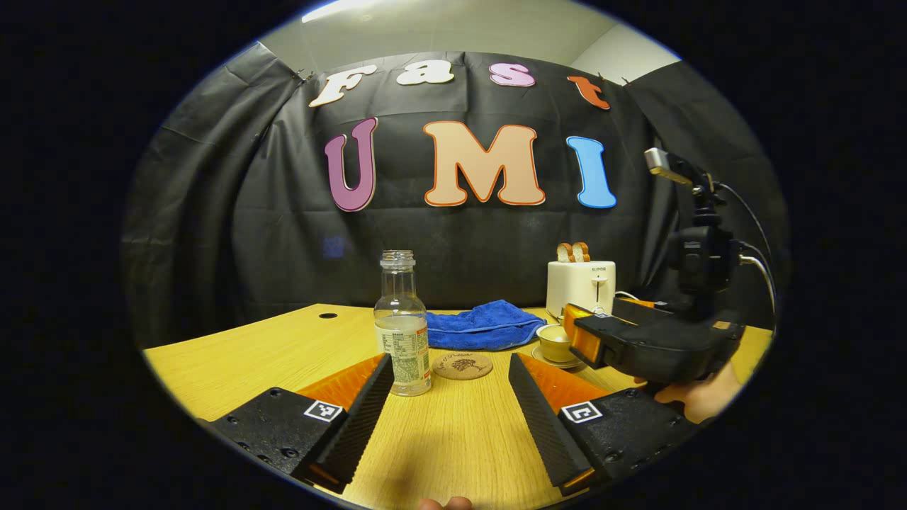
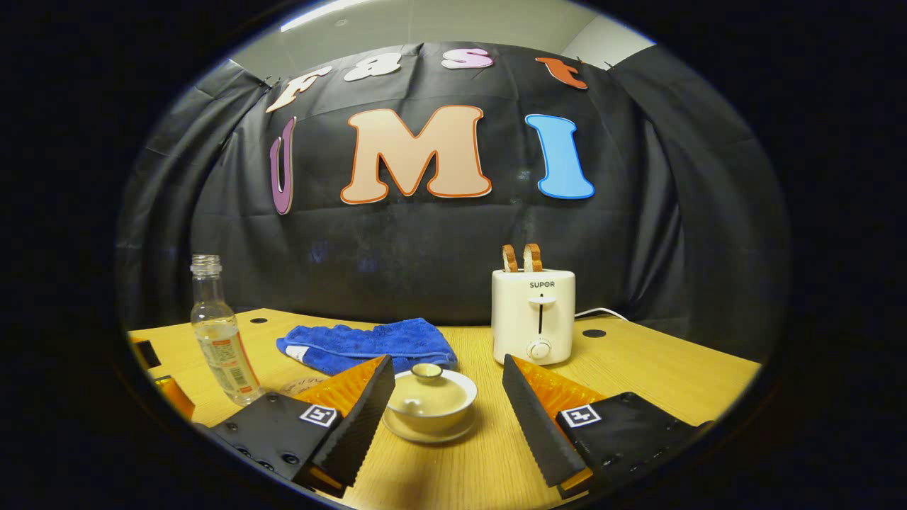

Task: Open the teacup lid with one hand, grasp the water bottle and pour water into the teacup with the other hand; after pouring, place the water bottle on the coaster and then close the teacup lid.

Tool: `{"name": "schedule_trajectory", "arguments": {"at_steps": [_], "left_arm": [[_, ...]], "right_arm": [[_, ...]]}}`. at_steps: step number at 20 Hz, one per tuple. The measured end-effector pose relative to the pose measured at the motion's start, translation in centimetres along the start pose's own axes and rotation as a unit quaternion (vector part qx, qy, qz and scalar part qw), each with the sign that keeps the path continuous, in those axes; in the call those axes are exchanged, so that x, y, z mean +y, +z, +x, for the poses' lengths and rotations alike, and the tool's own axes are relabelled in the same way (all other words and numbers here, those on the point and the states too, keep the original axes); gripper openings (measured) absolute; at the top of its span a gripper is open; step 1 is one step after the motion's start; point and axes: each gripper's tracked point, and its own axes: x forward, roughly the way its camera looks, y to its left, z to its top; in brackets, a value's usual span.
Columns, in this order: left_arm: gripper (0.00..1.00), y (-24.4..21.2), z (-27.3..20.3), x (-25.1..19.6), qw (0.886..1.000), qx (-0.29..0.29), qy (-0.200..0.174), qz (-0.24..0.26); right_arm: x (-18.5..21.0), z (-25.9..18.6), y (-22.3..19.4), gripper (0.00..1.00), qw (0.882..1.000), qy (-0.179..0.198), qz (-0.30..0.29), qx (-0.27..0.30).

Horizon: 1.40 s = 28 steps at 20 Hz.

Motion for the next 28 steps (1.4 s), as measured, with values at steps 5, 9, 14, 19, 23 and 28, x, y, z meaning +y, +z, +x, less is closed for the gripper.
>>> {"name": "schedule_trajectory", "arguments": {"at_steps": [5, 9, 14, 19, 23, 28], "left_arm": [[0.96, 0.1, 0.0, -0.1, 1.000, 0.000, -0.004, 0.000], [0.96, 0.0, 0.1, -0.2, 1.000, -0.001, -0.005, 0.000], [0.95, 0.0, 0.1, -0.2, 1.000, -0.001, -0.005, 0.000], [0.95, 0.1, 0.2, -0.2, 1.000, -0.001, -0.005, 0.000], [0.95, 0.1, 0.0, -0.2, 1.000, -0.001, -0.005, 0.000], [0.96, 0.0, 0.1, -0.2, 1.000, 0.000, -0.005, 0.000]], "right_arm": [[0.9, 3.4, -0.6, 0.94, 1.000, 0.018, 0.000, 0.016], [1.7, 5.5, -1.9, 0.92, 0.998, 0.038, -0.004, 0.058], [2.8, 6.3, -2.3, 0.72, 0.995, 0.068, -0.004, 0.071], [2.7, 6.3, -2.3, 0.48, 0.995, 0.067, -0.004, 0.071], [2.9, 6.3, -2.2, 0.36, 0.995, 0.068, -0.010, 0.069], [2.9, 6.2, -2.2, 0.29, 0.995, 0.064, -0.015, 0.070]]}}
